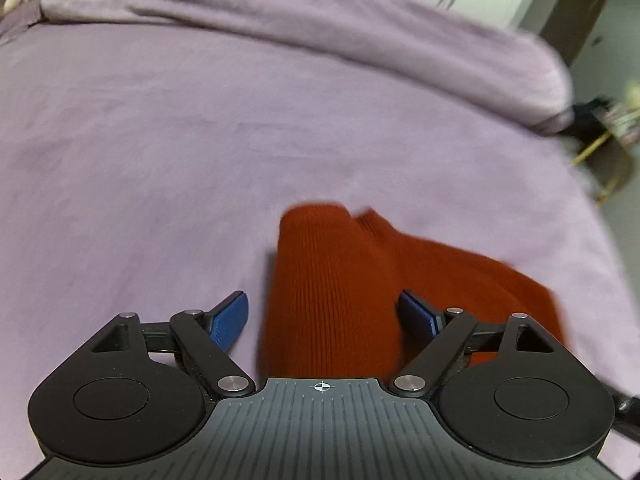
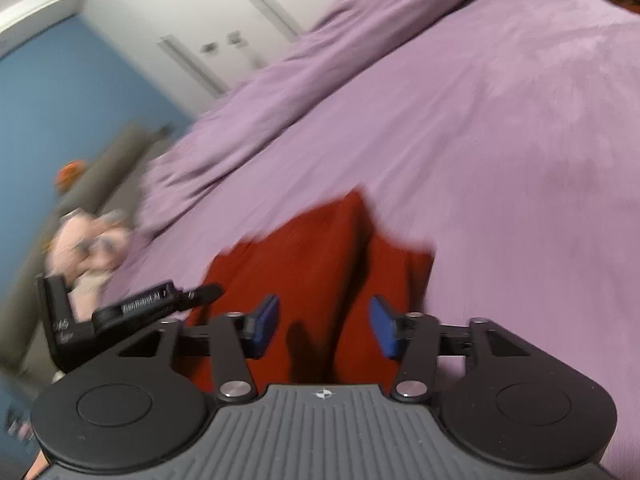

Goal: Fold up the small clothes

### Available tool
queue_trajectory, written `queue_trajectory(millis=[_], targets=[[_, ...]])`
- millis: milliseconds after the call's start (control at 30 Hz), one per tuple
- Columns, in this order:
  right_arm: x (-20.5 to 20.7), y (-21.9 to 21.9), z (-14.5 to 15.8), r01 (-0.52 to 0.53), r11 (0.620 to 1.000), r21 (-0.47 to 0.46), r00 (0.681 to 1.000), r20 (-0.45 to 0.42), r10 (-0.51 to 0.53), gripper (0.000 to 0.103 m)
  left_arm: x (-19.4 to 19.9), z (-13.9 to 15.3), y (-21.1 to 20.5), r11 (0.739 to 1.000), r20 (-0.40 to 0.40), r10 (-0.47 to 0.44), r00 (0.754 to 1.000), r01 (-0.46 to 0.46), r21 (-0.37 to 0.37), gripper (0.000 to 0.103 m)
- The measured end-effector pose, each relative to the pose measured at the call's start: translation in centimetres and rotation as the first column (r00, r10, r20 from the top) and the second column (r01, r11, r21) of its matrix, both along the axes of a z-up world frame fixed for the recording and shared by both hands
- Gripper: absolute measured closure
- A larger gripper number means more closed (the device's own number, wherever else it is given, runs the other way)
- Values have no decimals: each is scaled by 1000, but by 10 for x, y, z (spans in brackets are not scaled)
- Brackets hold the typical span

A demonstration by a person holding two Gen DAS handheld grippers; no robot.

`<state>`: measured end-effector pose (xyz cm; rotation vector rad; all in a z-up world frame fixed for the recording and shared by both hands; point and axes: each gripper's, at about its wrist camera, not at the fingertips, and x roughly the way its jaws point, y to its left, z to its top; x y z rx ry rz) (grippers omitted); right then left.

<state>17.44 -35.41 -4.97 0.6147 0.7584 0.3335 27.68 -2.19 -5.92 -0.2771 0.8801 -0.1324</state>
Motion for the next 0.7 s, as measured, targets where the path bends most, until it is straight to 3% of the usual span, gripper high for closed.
queue_trajectory(millis=[100,267,300,367,400,467,600,700], targets=[[-27,4,-3,-95,994,-53,995,-17,94,50,-62,10,7,998,12,-56,998,56,28,17],[-38,23,3,-116,977,-179,993,-8,116,51,-142,3,14,994,-8,-86,996,86,73,17],[-39,30,6,-120,969,-216,992,-2,122,54,-146,0,13,991,-9,-98,995,99,90,17],[-41,42,7,-138,955,-261,989,8,145,71,-147,-4,6,984,-39,-126,991,130,126,17],[-42,44,8,-143,960,-242,989,1,148,72,-146,-5,3,982,-44,-136,990,140,126,17],[-48,43,11,-137,968,-209,990,-10,138,88,-141,-10,-3,980,-58,-138,989,144,139,18],[-47,35,3,-54,980,-194,996,-73,41,94,-136,-19,-6,972,-54,-69,996,79,219,23],[-49,28,-2,-7,988,-154,994,-111,-10,94,-135,-18,5,982,-78,-3,997,18,189,22]])
